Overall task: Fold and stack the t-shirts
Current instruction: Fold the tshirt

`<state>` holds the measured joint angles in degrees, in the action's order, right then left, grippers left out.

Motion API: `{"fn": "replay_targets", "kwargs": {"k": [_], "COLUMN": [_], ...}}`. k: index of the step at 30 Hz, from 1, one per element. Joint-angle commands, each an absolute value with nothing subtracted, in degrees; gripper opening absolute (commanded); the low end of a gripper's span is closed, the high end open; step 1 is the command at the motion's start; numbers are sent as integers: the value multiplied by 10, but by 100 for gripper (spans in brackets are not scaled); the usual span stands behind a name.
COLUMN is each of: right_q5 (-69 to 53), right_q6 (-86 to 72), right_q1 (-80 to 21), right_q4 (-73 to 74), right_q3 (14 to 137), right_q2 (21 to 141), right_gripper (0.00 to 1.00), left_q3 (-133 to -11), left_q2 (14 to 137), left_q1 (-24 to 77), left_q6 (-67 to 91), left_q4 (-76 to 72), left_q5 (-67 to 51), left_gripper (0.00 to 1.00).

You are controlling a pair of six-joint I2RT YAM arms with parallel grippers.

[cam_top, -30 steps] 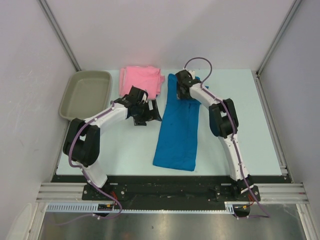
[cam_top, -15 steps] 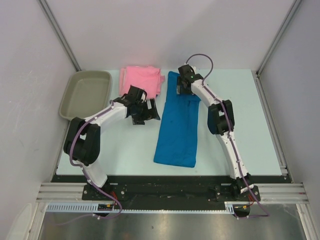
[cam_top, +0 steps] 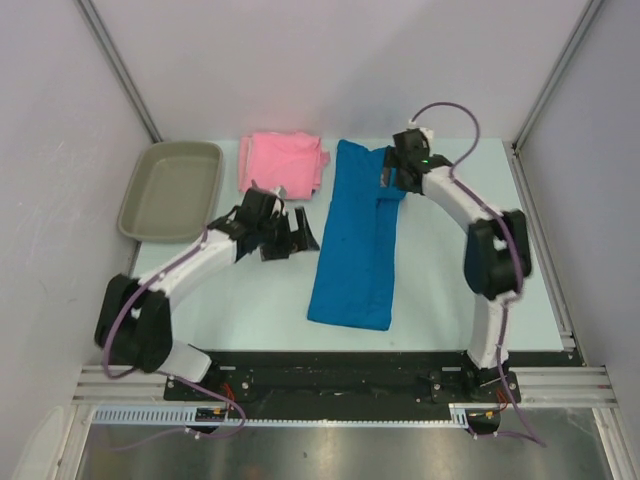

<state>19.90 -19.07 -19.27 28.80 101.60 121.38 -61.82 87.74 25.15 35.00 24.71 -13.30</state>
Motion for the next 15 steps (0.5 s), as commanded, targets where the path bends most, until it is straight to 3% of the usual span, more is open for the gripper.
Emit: {"fn": "replay_targets", "kwargs": {"k": [1, 7, 15], "right_q5": [141, 115, 87], "right_q6": [-248, -338, -484], "right_q1": [-203, -282, -363], "right_q4": [251, 260, 365], "right_q3": [817, 539, 386], "right_q2": [961, 704, 418], "right_gripper": [100, 100, 100], "left_q3": [-492, -354, -272], "left_q2": [760, 714, 722], "left_q1": [280, 316, 328], "left_q6": [382, 411, 443], "left_q4": [217, 126, 41], "left_q5": [-166, -216, -230], "left_gripper": [100, 100, 99]}}
